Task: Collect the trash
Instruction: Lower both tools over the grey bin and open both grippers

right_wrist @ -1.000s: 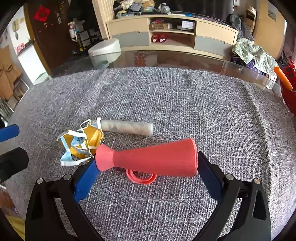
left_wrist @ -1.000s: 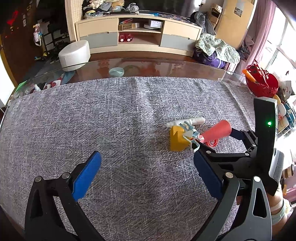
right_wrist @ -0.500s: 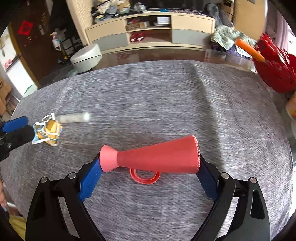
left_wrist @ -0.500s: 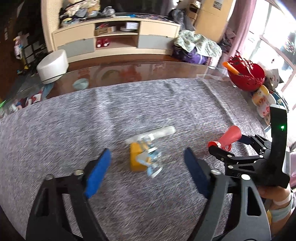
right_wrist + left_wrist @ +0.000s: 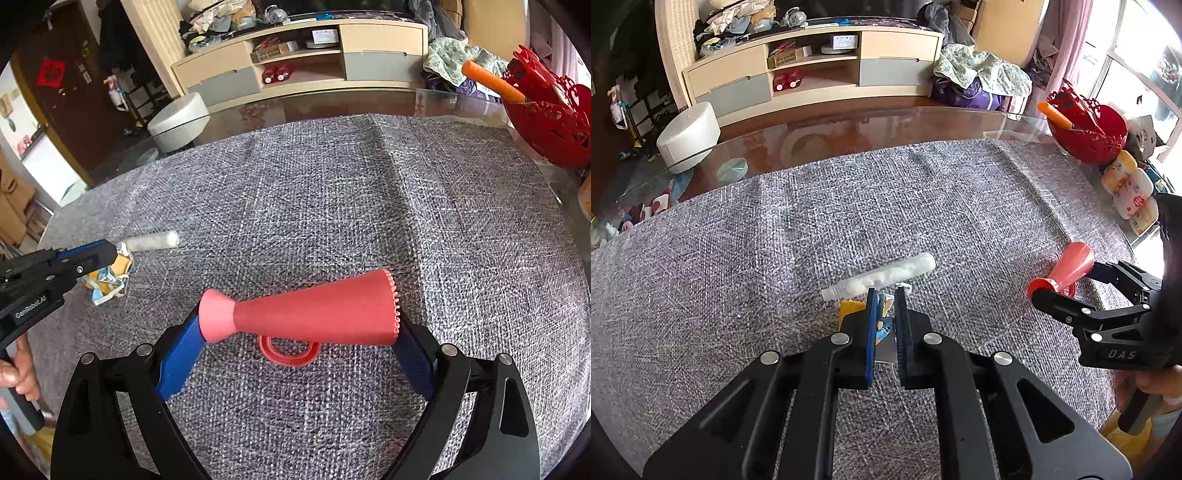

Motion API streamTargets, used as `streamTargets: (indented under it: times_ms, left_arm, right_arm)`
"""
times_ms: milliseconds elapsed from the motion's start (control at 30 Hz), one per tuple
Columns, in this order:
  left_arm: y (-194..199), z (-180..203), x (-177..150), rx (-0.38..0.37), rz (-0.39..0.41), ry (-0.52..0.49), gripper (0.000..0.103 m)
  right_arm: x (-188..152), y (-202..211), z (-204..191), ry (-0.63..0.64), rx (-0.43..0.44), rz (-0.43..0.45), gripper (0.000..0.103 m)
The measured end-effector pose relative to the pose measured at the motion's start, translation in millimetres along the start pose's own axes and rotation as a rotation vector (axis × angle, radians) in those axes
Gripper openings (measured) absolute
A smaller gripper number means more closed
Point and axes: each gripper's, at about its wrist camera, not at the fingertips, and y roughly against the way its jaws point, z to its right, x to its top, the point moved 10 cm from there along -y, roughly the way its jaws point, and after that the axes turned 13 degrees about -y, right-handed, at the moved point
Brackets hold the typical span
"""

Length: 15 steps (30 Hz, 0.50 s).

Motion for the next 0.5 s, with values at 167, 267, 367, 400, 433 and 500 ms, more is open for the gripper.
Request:
streamTargets:
  times_ms: [167,267,367,400,433,500]
  left_arm:
    - [17,6,-7,0.000,0.016,0.009,0.006]
    - [36,12,-16,-0.003,0.031,0.017,0.006]
    - [58,20,-26,-0.006,0.049,0.024,0.006]
    - [64,22,-30,-0.008,0.055,0.026,0.006]
    - [72,26,-36,-0.008,0.060,0.028,0.006]
    - [85,34,-49,-0.013,0.064,0.030,0.006]
  right_arm:
    - [-7,17,-6,-0.001,0.022,0.009,0.092]
    - [-13,31,-10,0.006,0.027,0.019,0.092]
    - [-24,48,-16,0.023,0.027,0.027,0.092]
    - [-29,54,-19,0.030,0.027,0.030,0.092]
    - [-34,61,-21,0.036,0.029,0.032,0.092]
    - [-47,74,-25,0.048,0.032,0.034,0.092]
